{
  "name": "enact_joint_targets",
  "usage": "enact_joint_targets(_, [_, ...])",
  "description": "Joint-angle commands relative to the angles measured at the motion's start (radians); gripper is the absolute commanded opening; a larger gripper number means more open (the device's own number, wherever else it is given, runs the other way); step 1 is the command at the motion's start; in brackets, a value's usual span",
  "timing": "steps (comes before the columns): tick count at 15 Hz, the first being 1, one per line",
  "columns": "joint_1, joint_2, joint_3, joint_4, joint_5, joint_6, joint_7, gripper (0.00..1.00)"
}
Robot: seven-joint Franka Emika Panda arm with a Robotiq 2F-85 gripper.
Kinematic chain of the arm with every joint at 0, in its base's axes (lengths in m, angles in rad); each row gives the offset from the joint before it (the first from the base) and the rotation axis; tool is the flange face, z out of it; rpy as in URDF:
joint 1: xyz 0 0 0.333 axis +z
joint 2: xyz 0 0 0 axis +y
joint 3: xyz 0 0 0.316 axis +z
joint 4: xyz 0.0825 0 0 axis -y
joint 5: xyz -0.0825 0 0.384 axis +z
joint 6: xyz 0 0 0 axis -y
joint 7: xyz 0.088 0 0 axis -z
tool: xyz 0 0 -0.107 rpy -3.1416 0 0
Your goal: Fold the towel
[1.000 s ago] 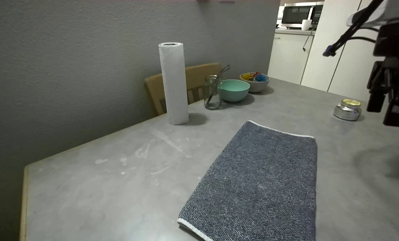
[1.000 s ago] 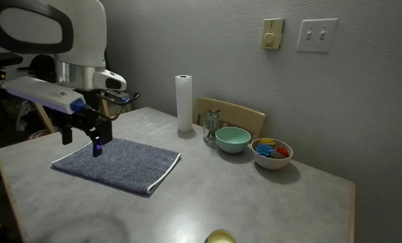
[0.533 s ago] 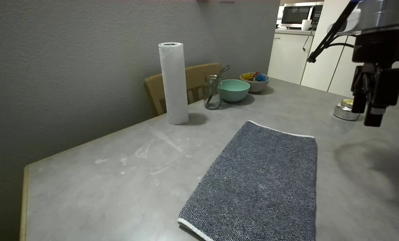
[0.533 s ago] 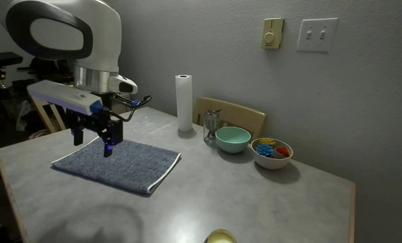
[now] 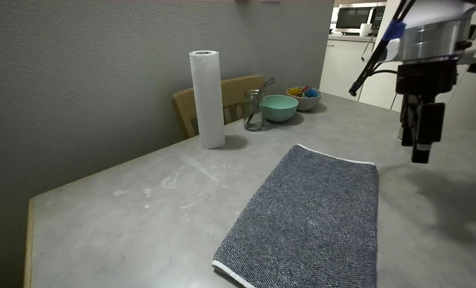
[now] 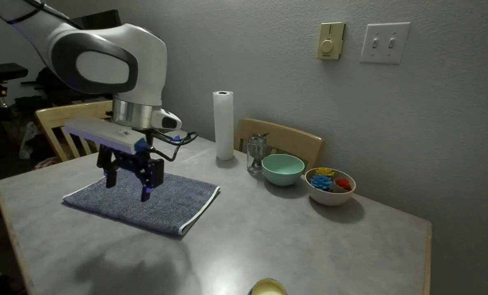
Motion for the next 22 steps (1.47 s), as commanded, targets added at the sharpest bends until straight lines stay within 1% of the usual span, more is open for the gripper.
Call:
enact_joint_targets(1, [-0.087, 0.186, 0.030, 0.180, 0.016, -0.056, -0.086, 1.00])
enact_joint_targets(2, [-0.107, 0.203, 0.040, 0.206, 0.019, -0.069, -0.119, 1.00])
enact_joint_targets(3, [-0.093, 0.131, 0.050, 0.116, -0.008, -0.017, -0.049, 1.00])
enact_joint_targets(5, [-0.114, 0.167, 0.059, 0.145, -0.010, -0.020, -0.056, 1.00])
enact_joint_targets(13, [-0.111, 0.156, 0.072, 0.141, -0.008, -0.020, -0.047, 1.00])
enact_joint_targets(14, [-0.111, 0.184, 0.085, 0.153, 0.011, -0.004, -0.061, 1.00])
enact_joint_targets(18, [-0.122, 0.356, 0.138, 0.273, 0.050, 0.017, -0.074, 1.00])
enact_joint_targets(20, [-0.127, 0.435, 0.155, 0.334, 0.043, 0.028, -0.052, 1.00])
enact_joint_targets(22, [-0.128, 0.493, 0.160, 0.394, 0.011, 0.017, -0.033, 1.00])
